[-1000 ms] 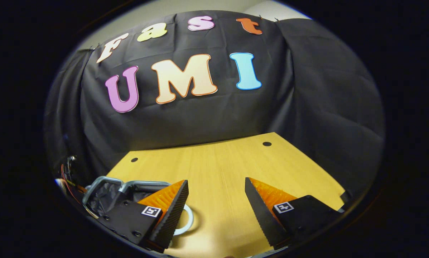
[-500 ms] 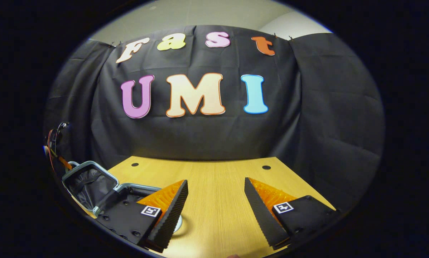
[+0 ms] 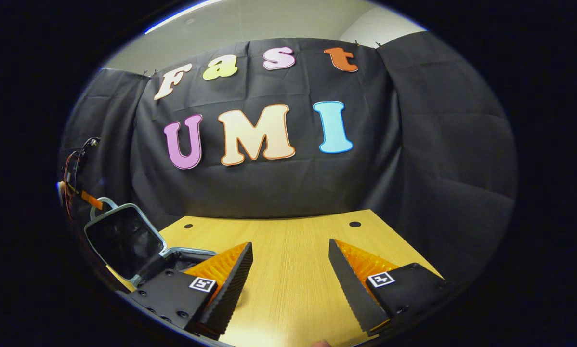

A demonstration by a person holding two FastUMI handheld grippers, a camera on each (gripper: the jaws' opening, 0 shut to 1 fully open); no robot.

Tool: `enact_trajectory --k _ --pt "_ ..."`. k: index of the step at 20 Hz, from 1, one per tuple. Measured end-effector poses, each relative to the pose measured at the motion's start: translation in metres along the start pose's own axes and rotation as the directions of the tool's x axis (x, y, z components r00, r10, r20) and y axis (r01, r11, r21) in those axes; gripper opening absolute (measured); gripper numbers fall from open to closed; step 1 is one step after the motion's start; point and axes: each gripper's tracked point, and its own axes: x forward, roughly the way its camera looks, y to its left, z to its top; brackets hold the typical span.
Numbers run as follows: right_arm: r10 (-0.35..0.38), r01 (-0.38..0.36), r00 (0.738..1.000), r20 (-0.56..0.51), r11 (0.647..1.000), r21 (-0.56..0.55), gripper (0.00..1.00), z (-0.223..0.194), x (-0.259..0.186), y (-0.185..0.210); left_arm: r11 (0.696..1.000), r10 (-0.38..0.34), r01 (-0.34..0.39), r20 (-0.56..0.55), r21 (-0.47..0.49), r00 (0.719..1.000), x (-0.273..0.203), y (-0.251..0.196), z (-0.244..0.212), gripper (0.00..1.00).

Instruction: First open the suitcase, pack the skin care products into it, and then close the suitcase.

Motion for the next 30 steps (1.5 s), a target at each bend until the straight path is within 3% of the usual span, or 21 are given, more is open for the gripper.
enact_trajectory --k 11,17,23,29,30 --pt "0.104 -0.107 0.994 0.031 0.991 0.086 0.98 0.013 -0.015 -0.053 0.984 -0.177 0.175 0.074 0.037 0.981 -0.04 -0.161 0.029 0.0" --pt "0.09 -0.092 0.995 0.042 0.993 0.067 0.98 0.027 -0.022 -0.09 0.957 -0.288 0.29 0.135 0.006 0.948 -0.03 -0.242 0.023 0.0" --pt "0.042 -0.045 0.998 0.04 0.997 0.07 0.98 0.034 -0.029 -0.121 0.915 -0.402 0.402 0.119 0.024 0.908 -0.015 -0.322 -0.02 0.0" --pt "0.062 -0.064 0.996 0.063 0.998 0.029 0.98 0.057 -0.033 -0.131 0.895 -0.446 0.44 0.099 0.08 0.89 -0.005 -0.37 -0.063 0.03" --pt "0.067 -0.069 0.995 0.071 0.997 0.028 0.98 0.062 -0.032 -0.132 0.898 -0.438 0.431 0.11 0.086 0.892 -0.005 -0.373 -0.066 0.08"
